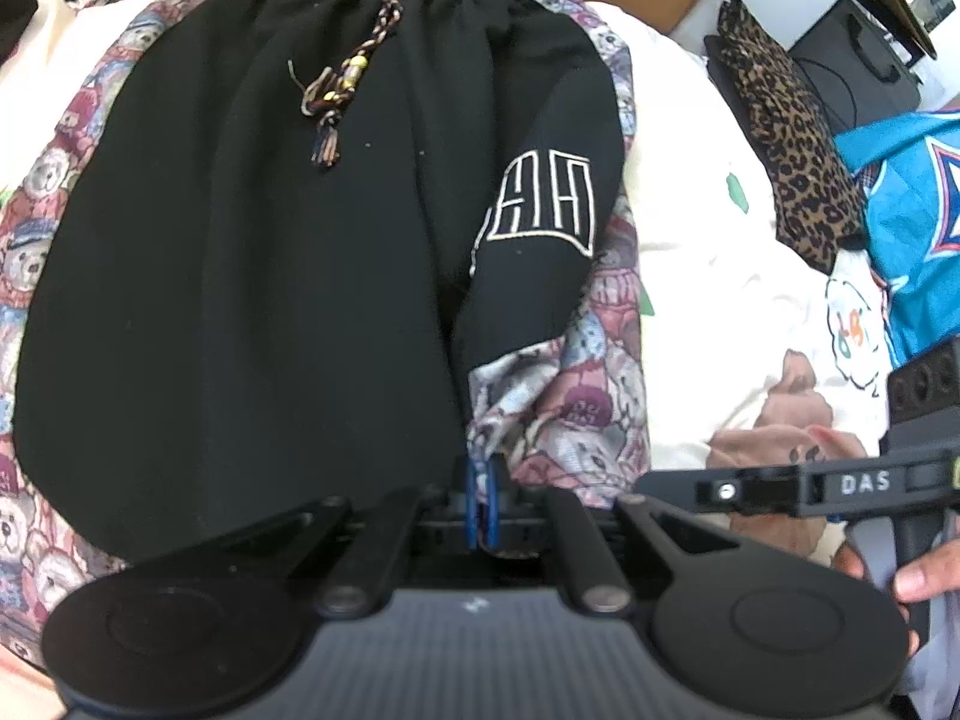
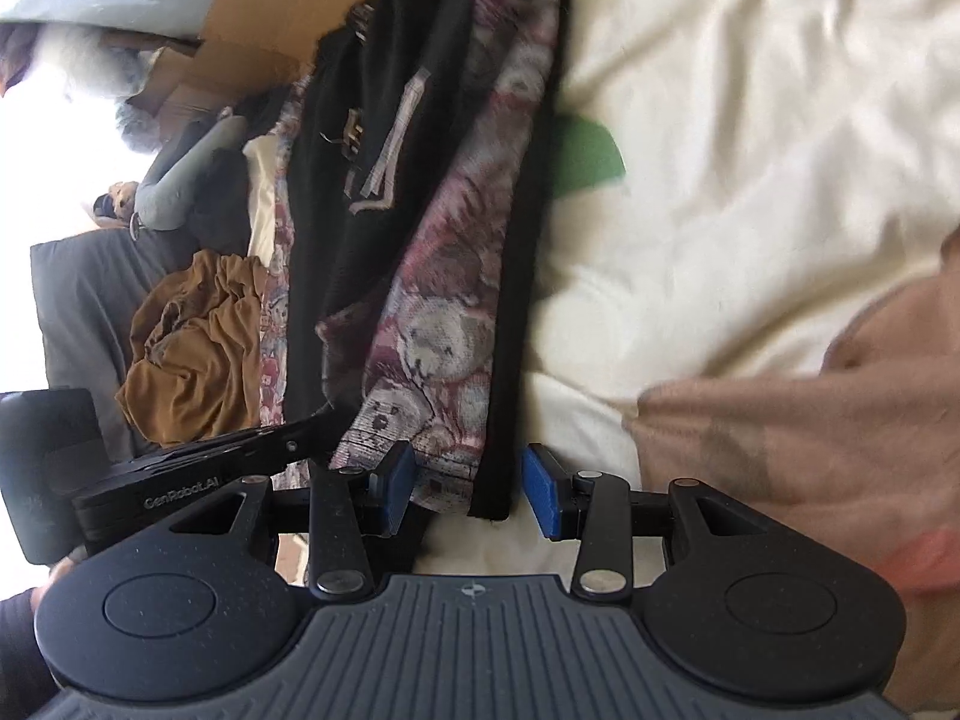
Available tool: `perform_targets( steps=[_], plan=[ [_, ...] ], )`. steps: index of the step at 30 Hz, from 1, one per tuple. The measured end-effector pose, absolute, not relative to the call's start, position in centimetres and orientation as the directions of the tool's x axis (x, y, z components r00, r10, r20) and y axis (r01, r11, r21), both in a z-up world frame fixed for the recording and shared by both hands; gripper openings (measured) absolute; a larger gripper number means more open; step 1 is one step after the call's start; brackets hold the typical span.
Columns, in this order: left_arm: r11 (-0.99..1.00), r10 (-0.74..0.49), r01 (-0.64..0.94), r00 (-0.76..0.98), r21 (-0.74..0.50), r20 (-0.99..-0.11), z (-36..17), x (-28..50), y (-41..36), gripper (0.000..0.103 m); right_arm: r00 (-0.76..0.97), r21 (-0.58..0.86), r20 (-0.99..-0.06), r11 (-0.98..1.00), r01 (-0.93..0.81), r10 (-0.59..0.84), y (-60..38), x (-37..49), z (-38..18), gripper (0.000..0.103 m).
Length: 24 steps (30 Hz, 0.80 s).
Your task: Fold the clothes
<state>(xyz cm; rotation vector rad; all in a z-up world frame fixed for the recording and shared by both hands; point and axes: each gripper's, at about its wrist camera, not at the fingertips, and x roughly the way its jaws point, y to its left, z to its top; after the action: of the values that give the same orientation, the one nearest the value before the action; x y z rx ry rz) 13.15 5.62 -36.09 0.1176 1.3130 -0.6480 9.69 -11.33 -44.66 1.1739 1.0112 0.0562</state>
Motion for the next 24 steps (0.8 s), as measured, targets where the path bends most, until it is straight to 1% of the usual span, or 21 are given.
perform_targets(
  steps=[2, 3, 4, 6, 9, 13, 14, 15, 17, 24],
  plan=[
    [0.817, -0.370, 0.511, 0.107, -0.268, -0.923, -36.0, 13.0, 5.4, 0.004, 0.578, 0.792, -0.611, 0.407, 0.455, 0.542, -11.3, 9.7, -45.3, 0.045],
    [0.816, -0.369, 0.513, 0.106, -0.267, -0.923, -35.9, 12.9, 5.3, 0.004, 0.576, 0.798, -0.602, 0.389, 0.461, 0.552, -11.3, 9.8, -45.5, 0.042],
    [0.815, -0.369, 0.514, 0.106, -0.267, -0.923, -35.9, 12.9, 5.3, 0.004, 0.575, 0.803, -0.595, 0.376, 0.463, 0.562, -11.3, 9.9, -45.8, 0.028],
    [0.814, -0.369, 0.517, 0.106, -0.266, -0.923, -35.9, 12.9, 5.2, 0.004, 0.570, 0.804, -0.592, 0.377, 0.460, 0.570, -11.4, 10.0, -45.9, 0.012],
    [0.812, -0.365, 0.523, 0.106, -0.261, -0.925, -35.8, 12.8, 5.1, 0.004, 0.573, 0.805, -0.593, 0.387, 0.450, 0.566, -11.9, 9.6, -45.2, 0.009],
    [0.803, -0.367, 0.534, 0.096, -0.263, -0.925, -35.4, 12.4, 4.7, 0.005, 0.570, 0.794, -0.608, 0.410, 0.448, 0.553, -13.0, 8.4, -43.9, 0.008],
    [0.799, -0.368, 0.539, 0.090, -0.265, -0.926, -35.2, 12.2, 4.5, 0.007, 0.565, 0.787, -0.617, 0.428, 0.445, 0.547, -13.3, 8.1, -43.5, 0.008],
    [0.796, -0.366, 0.544, 0.085, -0.265, -0.927, -35.1, 11.9, 4.3, 0.012, 0.560, 0.779, -0.627, 0.442, 0.445, 0.541, -13.6, 7.7, -43.0, 0.008],
    [0.791, -0.358, 0.558, 0.088, -0.251, -0.929, -34.5, 11.1, 4.1, 0.016, 0.553, 0.759, -0.650, 0.465, 0.455, 0.520, -14.6, 6.7, -42.2, 0.008],
    [0.791, -0.355, 0.569, 0.126, -0.226, -0.926, -33.2, 9.3, 4.4, 0.017, 0.555, 0.692, -0.719, 0.513, 0.508, 0.419, -18.2, 2.9, -39.7, 0.007]
  ],
)
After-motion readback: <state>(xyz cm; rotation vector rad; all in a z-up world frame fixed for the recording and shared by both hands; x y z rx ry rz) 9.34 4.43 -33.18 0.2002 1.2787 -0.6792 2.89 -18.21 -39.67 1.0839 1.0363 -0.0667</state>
